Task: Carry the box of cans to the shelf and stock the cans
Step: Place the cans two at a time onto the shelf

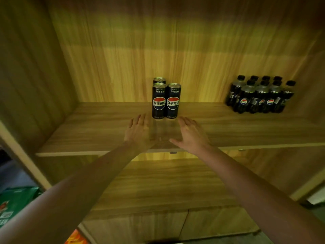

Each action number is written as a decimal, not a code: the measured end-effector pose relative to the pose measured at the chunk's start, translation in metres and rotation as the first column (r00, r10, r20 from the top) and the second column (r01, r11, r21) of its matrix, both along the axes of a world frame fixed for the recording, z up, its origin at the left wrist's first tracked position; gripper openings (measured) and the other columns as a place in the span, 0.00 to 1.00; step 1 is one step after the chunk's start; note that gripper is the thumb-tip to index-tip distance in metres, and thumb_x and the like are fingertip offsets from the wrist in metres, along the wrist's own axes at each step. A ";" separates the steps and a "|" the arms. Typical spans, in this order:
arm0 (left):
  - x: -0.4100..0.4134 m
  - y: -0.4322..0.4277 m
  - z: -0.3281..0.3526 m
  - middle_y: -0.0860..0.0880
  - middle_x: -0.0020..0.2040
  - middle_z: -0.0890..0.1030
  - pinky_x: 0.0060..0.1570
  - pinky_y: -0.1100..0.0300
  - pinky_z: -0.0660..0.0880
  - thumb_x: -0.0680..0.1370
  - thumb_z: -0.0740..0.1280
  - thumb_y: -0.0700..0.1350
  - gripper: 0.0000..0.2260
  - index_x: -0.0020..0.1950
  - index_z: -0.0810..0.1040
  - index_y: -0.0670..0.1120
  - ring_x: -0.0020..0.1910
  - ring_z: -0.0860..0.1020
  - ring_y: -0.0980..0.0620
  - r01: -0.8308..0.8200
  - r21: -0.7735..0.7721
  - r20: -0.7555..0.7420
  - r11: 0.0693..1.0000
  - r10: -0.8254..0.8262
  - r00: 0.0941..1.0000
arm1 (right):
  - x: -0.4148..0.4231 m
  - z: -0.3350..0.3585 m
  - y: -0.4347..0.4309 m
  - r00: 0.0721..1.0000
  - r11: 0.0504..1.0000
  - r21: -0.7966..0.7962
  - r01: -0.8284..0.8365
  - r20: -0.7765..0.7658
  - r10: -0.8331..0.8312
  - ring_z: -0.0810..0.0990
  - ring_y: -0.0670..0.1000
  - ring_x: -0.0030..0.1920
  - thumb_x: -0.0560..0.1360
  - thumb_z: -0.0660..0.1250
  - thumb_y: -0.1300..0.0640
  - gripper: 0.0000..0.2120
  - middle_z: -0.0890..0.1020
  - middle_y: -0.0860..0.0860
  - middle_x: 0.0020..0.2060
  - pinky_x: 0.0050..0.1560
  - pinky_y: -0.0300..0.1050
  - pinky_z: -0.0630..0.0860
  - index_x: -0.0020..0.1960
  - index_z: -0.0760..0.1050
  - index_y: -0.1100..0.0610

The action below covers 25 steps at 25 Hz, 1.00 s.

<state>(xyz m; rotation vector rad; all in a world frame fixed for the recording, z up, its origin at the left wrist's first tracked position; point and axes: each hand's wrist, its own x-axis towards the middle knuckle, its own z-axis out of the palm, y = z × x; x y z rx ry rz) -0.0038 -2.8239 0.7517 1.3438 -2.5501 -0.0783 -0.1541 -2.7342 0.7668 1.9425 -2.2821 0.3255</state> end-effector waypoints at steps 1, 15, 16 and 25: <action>0.006 0.010 0.001 0.43 0.77 0.54 0.74 0.48 0.48 0.71 0.63 0.64 0.43 0.75 0.50 0.41 0.76 0.51 0.45 0.018 -0.004 -0.008 1.000 -0.018 1.000 | 0.005 0.000 0.006 0.999 1.000 -0.003 -0.022 -0.025 0.022 0.62 0.55 0.71 0.71 0.64 0.41 0.39 0.64 0.57 0.71 0.72 0.50 0.58 0.72 0.54 0.61; 0.069 0.136 -0.106 0.42 0.75 0.60 0.74 0.49 0.49 0.73 0.59 0.62 0.37 0.74 0.56 0.42 0.75 0.57 0.45 0.005 -0.095 -0.010 0.995 -0.006 1.000 | 0.030 -0.114 0.113 0.985 0.988 0.065 -0.143 -0.086 0.148 0.59 0.56 0.73 0.73 0.58 0.38 0.37 0.62 0.59 0.72 0.73 0.52 0.52 0.72 0.55 0.62; 0.070 0.139 -0.123 0.42 0.75 0.60 0.74 0.49 0.49 0.73 0.59 0.62 0.36 0.74 0.56 0.42 0.75 0.57 0.45 0.014 -0.080 0.001 0.997 -0.014 1.000 | 0.031 -0.133 0.115 0.985 0.986 0.080 -0.144 -0.079 0.151 0.59 0.56 0.73 0.73 0.57 0.38 0.38 0.61 0.59 0.73 0.73 0.52 0.51 0.72 0.55 0.62; 0.086 0.146 -0.394 0.40 0.74 0.63 0.73 0.47 0.52 0.73 0.62 0.60 0.36 0.73 0.58 0.40 0.74 0.60 0.42 0.081 0.000 0.085 0.997 -0.080 0.993 | 0.040 -0.408 0.125 0.984 0.970 0.180 -0.165 -0.042 0.176 0.59 0.58 0.73 0.73 0.56 0.38 0.38 0.60 0.60 0.73 0.73 0.51 0.50 0.72 0.53 0.63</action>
